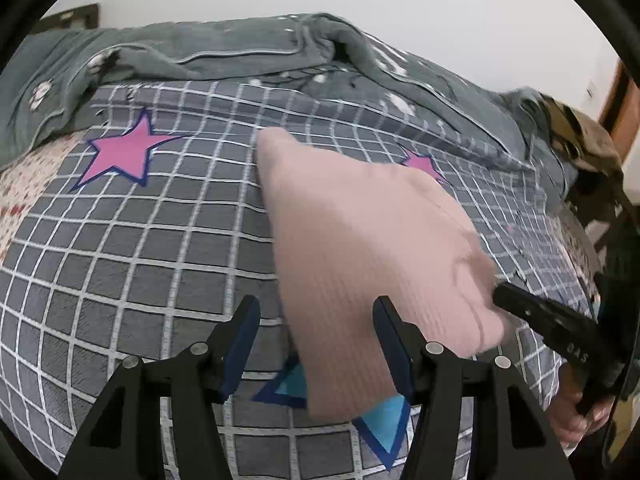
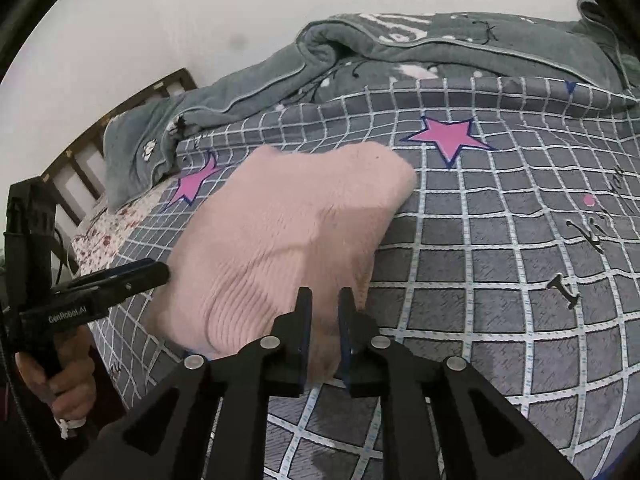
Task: Fold small clothes
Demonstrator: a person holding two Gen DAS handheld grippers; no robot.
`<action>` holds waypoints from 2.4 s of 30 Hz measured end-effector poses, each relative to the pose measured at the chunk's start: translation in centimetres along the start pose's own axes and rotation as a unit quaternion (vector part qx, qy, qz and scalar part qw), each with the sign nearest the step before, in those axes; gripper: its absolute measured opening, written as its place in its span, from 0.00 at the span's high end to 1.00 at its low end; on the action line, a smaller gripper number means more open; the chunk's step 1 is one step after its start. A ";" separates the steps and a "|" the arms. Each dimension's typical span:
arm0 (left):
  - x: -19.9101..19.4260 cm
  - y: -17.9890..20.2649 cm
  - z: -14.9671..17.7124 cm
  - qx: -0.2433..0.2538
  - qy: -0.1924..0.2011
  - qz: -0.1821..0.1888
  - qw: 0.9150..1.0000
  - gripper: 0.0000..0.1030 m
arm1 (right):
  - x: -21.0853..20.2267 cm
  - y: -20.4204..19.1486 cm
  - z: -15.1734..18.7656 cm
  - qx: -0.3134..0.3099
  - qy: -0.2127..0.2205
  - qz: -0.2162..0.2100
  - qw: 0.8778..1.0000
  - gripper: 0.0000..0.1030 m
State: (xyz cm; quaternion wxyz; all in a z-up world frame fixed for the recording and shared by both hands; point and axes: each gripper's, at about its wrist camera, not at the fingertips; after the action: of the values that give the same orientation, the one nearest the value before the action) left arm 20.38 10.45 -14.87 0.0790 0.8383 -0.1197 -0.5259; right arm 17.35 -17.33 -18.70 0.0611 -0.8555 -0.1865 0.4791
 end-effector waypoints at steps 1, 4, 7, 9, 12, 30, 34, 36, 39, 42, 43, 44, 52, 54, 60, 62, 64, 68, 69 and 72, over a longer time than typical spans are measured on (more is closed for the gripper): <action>0.0 -0.4 -0.2 -0.005 0.000 0.001 1.000 0.45 | -0.1 0.1 0.0 0.002 0.004 0.003 1.000 0.76; 0.1 -1.0 -1.1 -0.009 0.004 0.004 1.000 0.45 | -0.4 0.7 -0.3 0.010 0.018 0.000 1.000 0.73; 0.5 -1.1 -2.9 -0.002 0.011 0.013 1.000 0.45 | -0.4 1.1 -1.0 0.018 0.031 -0.004 0.999 0.73; 0.7 -0.8 -4.1 0.008 0.022 0.028 0.999 0.45 | -0.3 1.2 -1.7 0.021 0.041 -0.007 0.999 0.73; 1.1 0.0 -5.9 0.023 0.032 0.053 0.998 0.45 | -0.1 1.1 -2.5 0.017 0.053 -0.008 0.998 0.73; 9.8 0.0 -13.7 0.036 -0.041 0.081 0.995 0.46 | 5.0 1.4 -5.8 -0.024 0.027 0.005 0.999 0.73; 10.2 -0.1 -14.2 0.028 -0.040 0.074 0.996 0.48 | 5.2 1.2 -5.7 -0.032 0.030 0.012 0.999 0.73; 10.1 -0.2 -14.3 0.025 -0.038 0.071 0.996 0.48 | 5.3 1.0 -5.5 -0.039 0.033 0.017 0.999 0.73; 9.6 -0.1 -14.1 0.019 -0.029 0.062 0.997 0.48 | 5.2 1.0 -5.5 -0.040 0.032 0.018 0.999 0.71; 8.5 0.0 -13.5 0.018 -0.026 0.060 0.998 0.48 | 4.5 1.1 -5.4 -0.036 0.032 0.013 0.999 0.71; 8.1 0.2 -13.1 0.020 -0.025 0.058 0.998 0.48 | 4.2 1.0 -5.2 -0.035 0.033 0.013 0.999 0.71; 7.6 0.4 -12.6 0.024 -0.023 0.053 0.998 0.48 | 3.9 0.8 -4.9 -0.037 0.035 0.014 0.999 0.70; 4.8 2.0 -7.6 0.059 0.004 0.013 0.998 0.44 | 2.3 -1.8 -1.8 -0.071 0.049 0.037 0.996 0.68; 4.2 2.7 -6.2 0.078 0.011 -0.002 0.997 0.41 | 1.8 -2.2 -1.3 -0.076 0.052 0.036 0.995 0.64; 3.4 4.1 -2.6 0.104 0.017 -0.045 0.993 0.36 | 1.9 -2.3 -0.3 -0.067 0.030 0.055 0.996 0.63; 3.2 4.2 -1.7 0.102 0.017 -0.048 0.994 0.35 | 1.9 -2.2 0.0 -0.062 0.024 0.064 0.996 0.63; 2.9 4.3 -0.9 0.101 0.016 -0.046 0.994 0.35 | 1.8 -2.3 0.4 -0.063 0.019 0.079 0.995 0.63; 2.6 4.7 0.9 0.105 0.006 -0.062 0.993 0.34 | 1.4 -2.7 1.1 -0.064 0.015 0.103 0.992 0.63; 2.6 4.6 1.3 0.103 0.001 -0.064 0.993 0.34 | 1.3 -2.6 1.3 -0.061 0.012 0.108 0.992 0.63; 2.2 3.7 2.3 0.091 -0.013 -0.059 0.994 0.34 | 0.8 -2.0 1.6 -0.050 0.006 0.113 0.992 0.63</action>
State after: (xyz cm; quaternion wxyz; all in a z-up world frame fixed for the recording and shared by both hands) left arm 18.76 6.21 -16.84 -0.0306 0.8409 -0.1183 -0.5273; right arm 15.88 -15.25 -19.61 -0.0351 -0.8759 -0.1125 0.4678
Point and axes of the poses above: each gripper's, at about its wrist camera, not at the fingertips, and x roughly the way its jaws point, y to its right, z to its underside, and after that the axes turned 12 degrees about -y, right-handed
